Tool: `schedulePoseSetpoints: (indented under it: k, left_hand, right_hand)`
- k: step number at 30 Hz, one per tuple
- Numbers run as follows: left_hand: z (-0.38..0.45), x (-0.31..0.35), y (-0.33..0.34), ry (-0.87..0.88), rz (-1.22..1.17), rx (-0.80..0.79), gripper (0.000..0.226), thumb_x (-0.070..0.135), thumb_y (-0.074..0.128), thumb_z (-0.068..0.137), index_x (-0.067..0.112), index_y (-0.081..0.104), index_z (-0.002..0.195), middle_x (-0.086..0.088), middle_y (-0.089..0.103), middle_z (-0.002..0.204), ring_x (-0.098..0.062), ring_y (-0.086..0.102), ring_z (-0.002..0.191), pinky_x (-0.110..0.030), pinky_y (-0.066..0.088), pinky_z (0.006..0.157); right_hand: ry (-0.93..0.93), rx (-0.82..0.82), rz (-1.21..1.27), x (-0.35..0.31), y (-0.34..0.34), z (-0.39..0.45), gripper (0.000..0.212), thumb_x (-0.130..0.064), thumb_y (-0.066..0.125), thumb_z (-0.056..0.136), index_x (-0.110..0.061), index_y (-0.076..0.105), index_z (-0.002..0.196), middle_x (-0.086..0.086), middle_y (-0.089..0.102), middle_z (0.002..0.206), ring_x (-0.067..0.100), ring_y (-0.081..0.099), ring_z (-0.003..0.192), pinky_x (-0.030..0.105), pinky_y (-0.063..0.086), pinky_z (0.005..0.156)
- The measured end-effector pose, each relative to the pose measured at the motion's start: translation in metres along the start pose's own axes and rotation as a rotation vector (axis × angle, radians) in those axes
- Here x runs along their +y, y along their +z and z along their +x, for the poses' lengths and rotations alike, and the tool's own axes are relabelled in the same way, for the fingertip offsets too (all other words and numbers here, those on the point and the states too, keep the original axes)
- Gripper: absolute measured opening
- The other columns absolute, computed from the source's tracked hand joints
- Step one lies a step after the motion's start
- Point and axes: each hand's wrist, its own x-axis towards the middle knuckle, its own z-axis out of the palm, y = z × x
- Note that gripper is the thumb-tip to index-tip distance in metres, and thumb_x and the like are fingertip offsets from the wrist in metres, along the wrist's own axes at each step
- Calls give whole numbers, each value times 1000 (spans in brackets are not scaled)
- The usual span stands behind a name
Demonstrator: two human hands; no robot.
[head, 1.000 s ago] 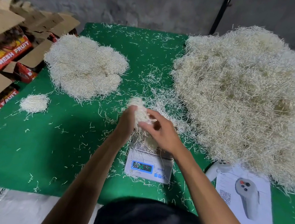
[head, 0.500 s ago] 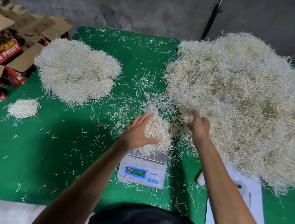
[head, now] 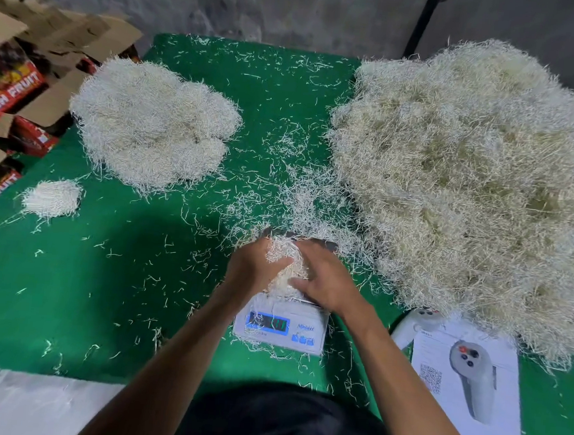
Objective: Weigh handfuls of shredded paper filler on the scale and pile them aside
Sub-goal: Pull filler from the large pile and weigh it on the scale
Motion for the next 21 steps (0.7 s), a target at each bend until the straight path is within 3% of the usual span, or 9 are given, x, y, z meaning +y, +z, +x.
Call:
schedulePoseSetpoints:
  k: [3, 5, 9, 11, 13, 15, 17, 18, 21]
  left_hand:
    - [-6, -1, -1, 24, -163, 7, 49, 53, 70, 90, 22, 40, 67, 14, 38, 54, -3, 29, 45, -22, 26, 45]
    - [-4, -1, -4, 44, -307, 38, 43, 43, 67, 95, 20, 49, 64, 13, 37, 44, -4, 28, 37, -19, 25, 41]
    - [-3, -16, -13, -104, -580, 159, 32, 48, 64, 96, 17, 65, 105, 7, 56, 58, -5, 47, 46, -21, 42, 43]
    - [-10, -34, -11, -184, -651, 192, 41, 52, 61, 96, 20, 59, 121, 3, 62, 74, -2, 56, 59, -20, 50, 55]
    - [-21, -58, -3, -234, -567, 185, 26, 43, 51, 104, 18, 57, 106, 0, 56, 80, -6, 53, 67, -29, 49, 66]
    - [-36, -84, 10, -239, -370, 152, 23, 18, 45, 107, 13, 59, 90, -9, 59, 85, -18, 54, 77, -41, 51, 77]
    - [-51, -106, 24, -152, -112, 56, 26, 2, 46, 103, 3, 68, 117, -18, 64, 125, -27, 58, 114, -51, 47, 104]
    - [-58, -112, 30, -114, -6, 15, 35, 2, 46, 102, 3, 61, 134, -16, 53, 145, -28, 49, 134, -50, 38, 115]
    - [-69, -113, 37, -85, 25, 25, 44, 2, 43, 103, 7, 50, 147, -11, 37, 160, -28, 31, 149, -48, 28, 122]
  right_hand:
    - [45, 81, 56, 4, -1, -1, 63, -30, 63, 98, -30, 37, 155, 4, 54, 146, 19, 58, 122, 43, 49, 110]
    - [72, 136, 83, 8, -5, -2, 58, -36, 62, 98, -29, 42, 153, 4, 59, 139, 20, 61, 117, 46, 50, 108]
    - [155, 390, 326, 22, -5, -10, 45, -54, 52, 100, -34, 50, 140, -16, 58, 133, 3, 55, 117, 41, 40, 107]
    - [300, 519, 427, 36, 4, -17, 48, -51, 44, 106, -24, 48, 146, -3, 55, 145, 9, 51, 127, 41, 38, 111]
    - [448, 512, 418, 53, 17, -27, 48, -36, 43, 109, -10, 44, 150, 13, 53, 148, 22, 55, 125, 46, 42, 113]
    - [489, 377, 297, 68, 35, -42, 45, -21, 45, 108, -4, 44, 150, 19, 52, 148, 28, 55, 125, 39, 39, 114]
    - [438, 253, 112, 74, 57, -63, 48, -13, 49, 105, -6, 43, 152, 15, 40, 160, 29, 39, 146, 33, 26, 120]
    - [407, 239, 35, 76, 67, -72, 50, -12, 50, 104, -8, 42, 154, 11, 31, 165, 28, 29, 152, 35, 18, 124]
    - [392, 251, -39, 75, 84, -85, 53, -15, 49, 104, -11, 39, 156, 5, 22, 169, 25, 17, 157, 40, 13, 128]
